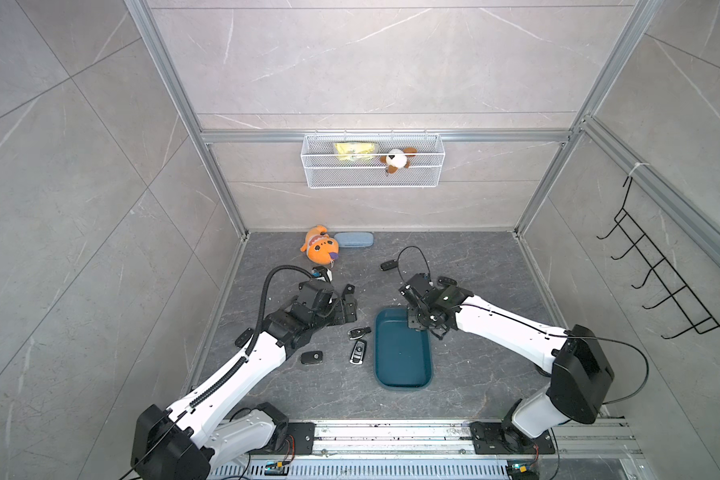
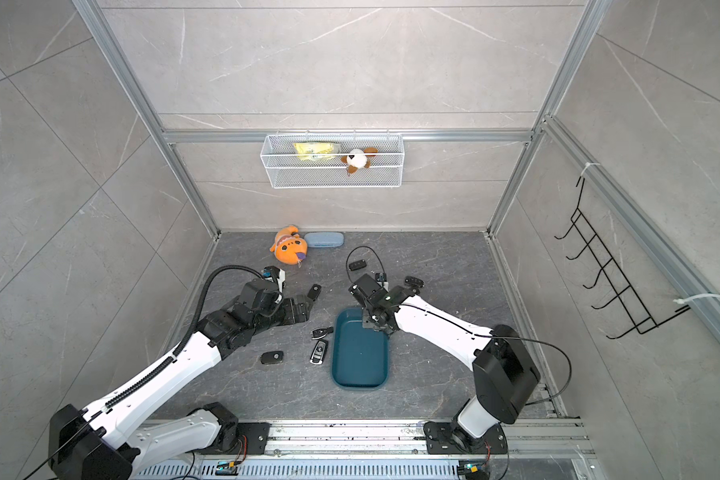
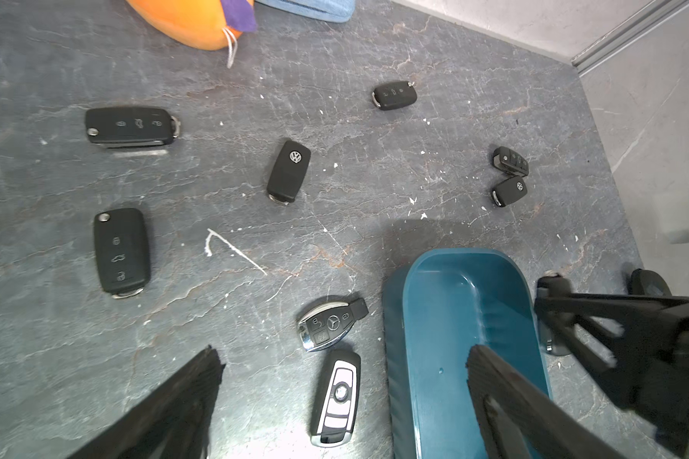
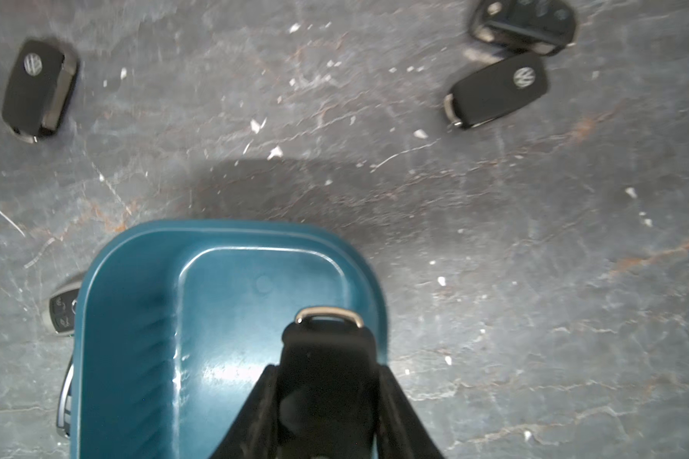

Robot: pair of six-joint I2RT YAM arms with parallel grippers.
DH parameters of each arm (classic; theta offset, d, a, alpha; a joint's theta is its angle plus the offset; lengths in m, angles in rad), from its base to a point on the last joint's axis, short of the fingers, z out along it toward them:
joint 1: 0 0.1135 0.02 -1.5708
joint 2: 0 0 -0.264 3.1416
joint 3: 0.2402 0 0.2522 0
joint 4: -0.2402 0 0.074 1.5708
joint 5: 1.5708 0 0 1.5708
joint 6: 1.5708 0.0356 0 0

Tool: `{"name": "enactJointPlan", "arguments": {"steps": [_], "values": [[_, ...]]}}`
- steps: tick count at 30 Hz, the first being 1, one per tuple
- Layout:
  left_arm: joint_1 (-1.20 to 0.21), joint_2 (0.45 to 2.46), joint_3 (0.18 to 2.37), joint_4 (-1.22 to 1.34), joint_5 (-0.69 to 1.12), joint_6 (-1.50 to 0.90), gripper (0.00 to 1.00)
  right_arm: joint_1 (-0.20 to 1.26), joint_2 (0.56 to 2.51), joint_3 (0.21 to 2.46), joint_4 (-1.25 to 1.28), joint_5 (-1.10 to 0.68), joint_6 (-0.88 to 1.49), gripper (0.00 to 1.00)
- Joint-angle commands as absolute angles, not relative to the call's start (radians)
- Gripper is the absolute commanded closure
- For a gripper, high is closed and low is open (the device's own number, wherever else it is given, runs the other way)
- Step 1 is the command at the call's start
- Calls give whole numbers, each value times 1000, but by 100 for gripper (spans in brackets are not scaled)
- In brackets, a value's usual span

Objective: Place the car key into the storage box
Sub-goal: Place the car key in the storage box.

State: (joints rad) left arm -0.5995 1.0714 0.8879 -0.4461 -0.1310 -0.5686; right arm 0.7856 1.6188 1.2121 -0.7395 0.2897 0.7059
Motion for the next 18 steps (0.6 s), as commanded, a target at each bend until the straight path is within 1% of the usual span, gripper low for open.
{"name": "enactJointPlan", "arguments": {"steps": [1,5,18], "values": [[-594,1011,887,-465,-175,-557,0,823,1692,1238,-762,334,752,66],[-594,976,879,-486,-183,-551,0,840,1779,1265,-771,345,769,66],[-594,918,850,-510,-172,-564,0,824,1905,1302,-767,399,757,64]]}}
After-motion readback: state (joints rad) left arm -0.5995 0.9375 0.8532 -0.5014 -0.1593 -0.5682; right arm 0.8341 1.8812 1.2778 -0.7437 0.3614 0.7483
